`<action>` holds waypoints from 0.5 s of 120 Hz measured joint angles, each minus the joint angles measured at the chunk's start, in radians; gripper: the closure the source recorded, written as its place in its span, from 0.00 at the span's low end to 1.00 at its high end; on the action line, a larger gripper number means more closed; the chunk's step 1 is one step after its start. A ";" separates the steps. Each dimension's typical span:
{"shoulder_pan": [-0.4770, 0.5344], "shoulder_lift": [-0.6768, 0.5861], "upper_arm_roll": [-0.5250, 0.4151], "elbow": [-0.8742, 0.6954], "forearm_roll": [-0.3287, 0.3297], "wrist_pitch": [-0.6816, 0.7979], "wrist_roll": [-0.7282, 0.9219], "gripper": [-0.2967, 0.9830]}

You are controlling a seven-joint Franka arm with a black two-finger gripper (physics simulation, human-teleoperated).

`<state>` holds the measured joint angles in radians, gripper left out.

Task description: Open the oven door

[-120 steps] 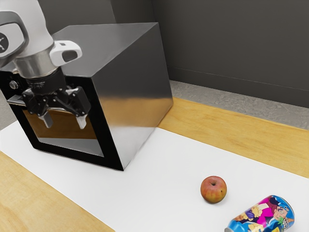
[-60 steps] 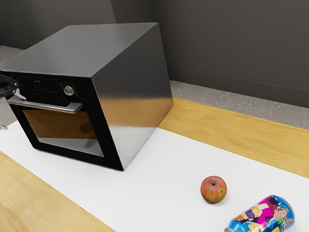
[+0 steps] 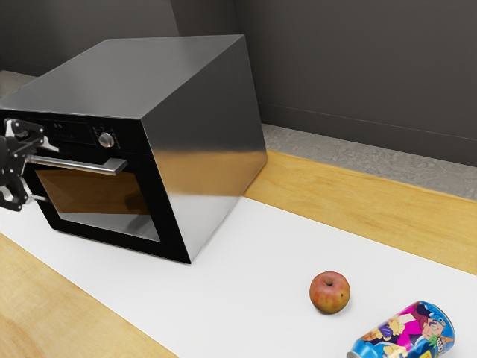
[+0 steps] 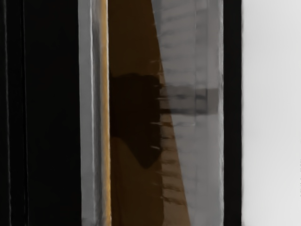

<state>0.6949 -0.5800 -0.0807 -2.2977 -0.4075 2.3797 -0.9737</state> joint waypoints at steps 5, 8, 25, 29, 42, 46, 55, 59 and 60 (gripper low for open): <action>0.007 0.003 0.000 0.000 0.005 0.013 -0.013 0.23; 0.013 0.004 0.000 0.000 0.008 0.019 -0.021 0.23; 0.022 0.033 -0.006 0.002 0.019 0.049 -0.058 0.23; 0.023 0.040 -0.007 0.003 0.021 0.056 -0.066 0.23; 0.025 0.058 -0.016 0.004 0.024 0.077 -0.087 0.23; 0.027 0.062 -0.017 0.004 0.025 0.082 -0.093 0.23; 0.030 0.071 -0.021 0.004 0.027 0.091 -0.105 0.23; 0.030 0.076 -0.022 0.004 0.030 0.095 -0.109 0.23; 0.030 0.077 -0.022 0.005 0.031 0.095 -0.111 0.23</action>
<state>0.7251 -0.5030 -0.1030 -2.2932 -0.3766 2.4750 -1.0843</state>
